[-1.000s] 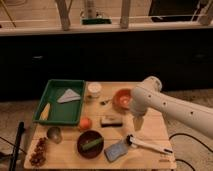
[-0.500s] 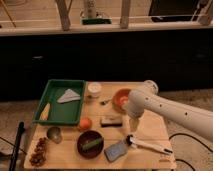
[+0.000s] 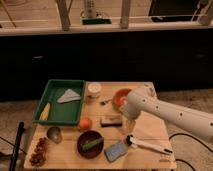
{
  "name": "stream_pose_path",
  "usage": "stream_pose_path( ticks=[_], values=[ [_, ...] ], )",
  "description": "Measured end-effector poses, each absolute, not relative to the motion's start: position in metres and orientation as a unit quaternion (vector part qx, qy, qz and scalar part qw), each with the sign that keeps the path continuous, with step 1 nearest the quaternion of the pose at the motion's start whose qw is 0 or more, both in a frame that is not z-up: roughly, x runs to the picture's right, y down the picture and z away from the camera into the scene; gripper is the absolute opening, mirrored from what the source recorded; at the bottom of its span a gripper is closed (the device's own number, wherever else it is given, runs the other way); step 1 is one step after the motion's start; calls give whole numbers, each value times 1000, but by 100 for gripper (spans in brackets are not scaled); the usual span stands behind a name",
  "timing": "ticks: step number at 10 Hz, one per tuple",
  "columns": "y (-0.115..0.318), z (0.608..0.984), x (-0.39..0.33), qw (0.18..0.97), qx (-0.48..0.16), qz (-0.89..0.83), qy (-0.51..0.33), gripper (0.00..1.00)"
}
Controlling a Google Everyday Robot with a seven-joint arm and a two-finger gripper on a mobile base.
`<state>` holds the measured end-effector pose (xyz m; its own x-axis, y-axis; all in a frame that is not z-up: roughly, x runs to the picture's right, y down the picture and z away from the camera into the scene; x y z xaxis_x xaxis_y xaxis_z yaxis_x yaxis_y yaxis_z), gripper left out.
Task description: Wipe tray with eraser
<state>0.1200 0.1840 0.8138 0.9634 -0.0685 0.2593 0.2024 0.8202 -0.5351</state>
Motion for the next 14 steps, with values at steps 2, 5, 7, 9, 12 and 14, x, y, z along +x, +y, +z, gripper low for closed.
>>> stream_pose_path(
  ticks=[2, 5, 7, 9, 12, 14],
  values=[
    [185, 819, 118, 947, -291, -64, -119, 80],
    [189, 828, 115, 946, -294, -60, -122, 80],
    [190, 834, 114, 946, -294, -56, -123, 80],
    [191, 839, 114, 946, -296, -55, -123, 80],
    [191, 844, 114, 946, -296, -51, -122, 80],
    [192, 849, 115, 946, -297, -49, -123, 80]
  ],
)
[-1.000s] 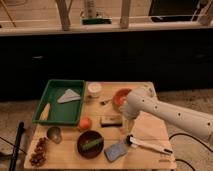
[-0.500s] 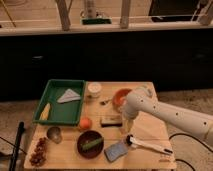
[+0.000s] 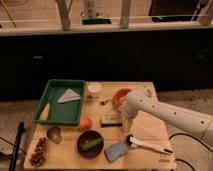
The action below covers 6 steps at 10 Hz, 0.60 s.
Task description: Wipe tray with eraser
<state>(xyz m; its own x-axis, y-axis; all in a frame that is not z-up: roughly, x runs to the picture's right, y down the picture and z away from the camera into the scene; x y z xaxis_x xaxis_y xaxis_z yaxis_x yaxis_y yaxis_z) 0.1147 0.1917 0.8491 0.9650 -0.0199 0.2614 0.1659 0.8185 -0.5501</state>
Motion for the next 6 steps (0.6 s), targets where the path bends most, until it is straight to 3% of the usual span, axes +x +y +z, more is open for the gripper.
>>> stream_pose_path(
  ticks=[6],
  values=[
    [185, 839, 89, 945, -296, -65, -125, 80]
  ],
)
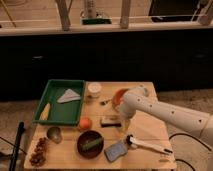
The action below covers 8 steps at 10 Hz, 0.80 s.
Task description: Wipe tray with eraser
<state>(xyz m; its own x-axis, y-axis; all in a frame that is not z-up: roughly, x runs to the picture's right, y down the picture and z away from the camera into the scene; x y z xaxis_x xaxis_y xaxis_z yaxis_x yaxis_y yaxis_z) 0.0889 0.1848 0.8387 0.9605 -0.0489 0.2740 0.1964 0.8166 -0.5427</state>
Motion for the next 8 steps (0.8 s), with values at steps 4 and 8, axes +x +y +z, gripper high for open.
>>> stream_pose_path(
  ticks=[4, 8],
  values=[
    [177, 838, 59, 941, -302, -88, -127, 80],
    [177, 844, 40, 935, -315, -100, -127, 80]
  ],
)
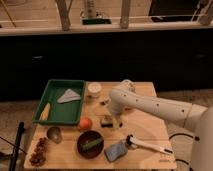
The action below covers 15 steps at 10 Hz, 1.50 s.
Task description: Wipe tray with eraser
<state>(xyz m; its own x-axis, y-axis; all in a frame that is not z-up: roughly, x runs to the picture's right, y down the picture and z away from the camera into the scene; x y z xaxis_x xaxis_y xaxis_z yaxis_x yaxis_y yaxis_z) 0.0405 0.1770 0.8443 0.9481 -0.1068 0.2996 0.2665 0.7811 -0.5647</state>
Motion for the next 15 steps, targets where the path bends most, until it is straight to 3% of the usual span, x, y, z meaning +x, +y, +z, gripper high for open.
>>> stream_pose_path(
  ticks=[6, 7, 12, 14, 15],
  values=[
    [196, 854, 45, 930, -335, -88, -123, 78],
    [198, 855, 46, 931, -334, -85, -123, 71],
    [201, 854, 52, 933, -330, -90, -116, 19],
    [198, 851, 53, 932, -327, -101, -115, 3],
    [193, 847, 53, 933, -322, -111, -117, 0]
  ],
)
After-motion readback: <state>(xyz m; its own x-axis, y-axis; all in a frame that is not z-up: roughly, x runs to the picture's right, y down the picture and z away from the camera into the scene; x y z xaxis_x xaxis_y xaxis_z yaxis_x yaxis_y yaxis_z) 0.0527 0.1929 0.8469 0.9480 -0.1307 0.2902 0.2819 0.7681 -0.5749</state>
